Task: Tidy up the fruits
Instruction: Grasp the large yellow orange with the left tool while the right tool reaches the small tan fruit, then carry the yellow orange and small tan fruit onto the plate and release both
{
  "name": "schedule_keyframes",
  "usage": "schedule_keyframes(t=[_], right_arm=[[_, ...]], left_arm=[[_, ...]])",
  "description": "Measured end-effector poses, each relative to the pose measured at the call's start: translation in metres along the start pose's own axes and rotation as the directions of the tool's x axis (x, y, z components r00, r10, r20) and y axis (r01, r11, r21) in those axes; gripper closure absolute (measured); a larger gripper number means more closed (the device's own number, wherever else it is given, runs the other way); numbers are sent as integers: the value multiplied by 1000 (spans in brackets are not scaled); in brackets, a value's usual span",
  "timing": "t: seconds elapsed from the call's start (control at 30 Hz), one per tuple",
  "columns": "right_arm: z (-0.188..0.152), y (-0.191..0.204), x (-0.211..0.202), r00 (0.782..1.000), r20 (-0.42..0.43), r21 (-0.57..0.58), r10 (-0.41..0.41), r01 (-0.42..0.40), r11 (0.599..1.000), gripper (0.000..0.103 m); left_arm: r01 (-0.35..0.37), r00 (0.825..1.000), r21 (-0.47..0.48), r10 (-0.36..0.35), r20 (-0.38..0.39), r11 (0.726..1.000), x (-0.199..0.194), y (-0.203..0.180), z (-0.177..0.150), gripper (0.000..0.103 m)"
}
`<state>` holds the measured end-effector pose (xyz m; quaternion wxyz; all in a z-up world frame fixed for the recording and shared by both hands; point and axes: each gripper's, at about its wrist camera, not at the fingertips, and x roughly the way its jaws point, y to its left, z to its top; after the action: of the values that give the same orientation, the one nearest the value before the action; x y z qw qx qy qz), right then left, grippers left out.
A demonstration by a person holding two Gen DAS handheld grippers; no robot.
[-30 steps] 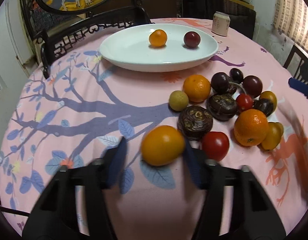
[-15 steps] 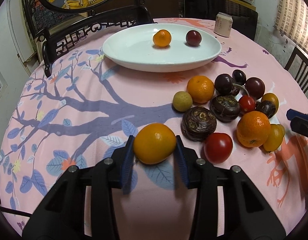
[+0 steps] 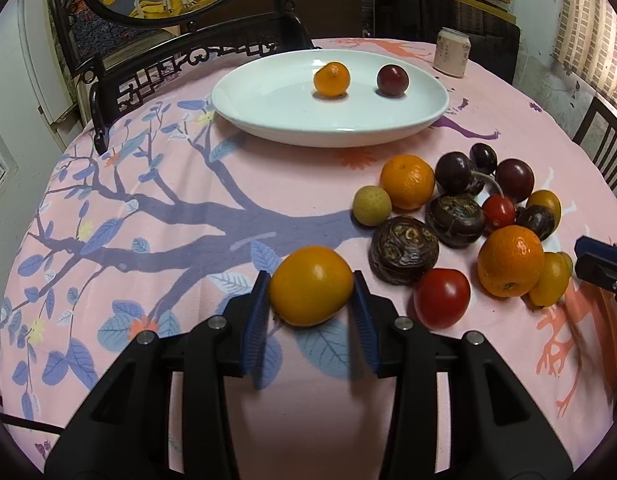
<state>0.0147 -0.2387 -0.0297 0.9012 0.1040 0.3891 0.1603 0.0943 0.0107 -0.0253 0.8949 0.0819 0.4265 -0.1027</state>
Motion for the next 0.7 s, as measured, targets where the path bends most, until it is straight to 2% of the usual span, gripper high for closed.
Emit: schedule_keyframes(t=[0.23, 0.4, 0.5, 0.6, 0.7], right_arm=[[-4, 8, 18, 997, -73, -47, -40, 36, 998, 67], [-2, 14, 26, 994, -69, -90, -83, 77, 993, 68], [-2, 12, 25, 995, -67, -80, -73, 68, 994, 77], [-1, 8, 21, 997, -55, -59, -57, 54, 997, 78], [2, 5, 10, 998, -7, -37, -55, 55, 998, 78]], left_arm=[[-19, 1000, 13, 19, -9, 1000, 3, -2, -1, 61], [-26, 1000, 21, 26, -2, 999, 4, -4, -1, 61], [-35, 999, 34, 35, 5, 999, 3, -7, -2, 62], [-38, 999, 30, 37, 7, 999, 3, -7, -2, 62], [-37, 999, 15, 37, 13, 999, -2, -4, 1, 62]])
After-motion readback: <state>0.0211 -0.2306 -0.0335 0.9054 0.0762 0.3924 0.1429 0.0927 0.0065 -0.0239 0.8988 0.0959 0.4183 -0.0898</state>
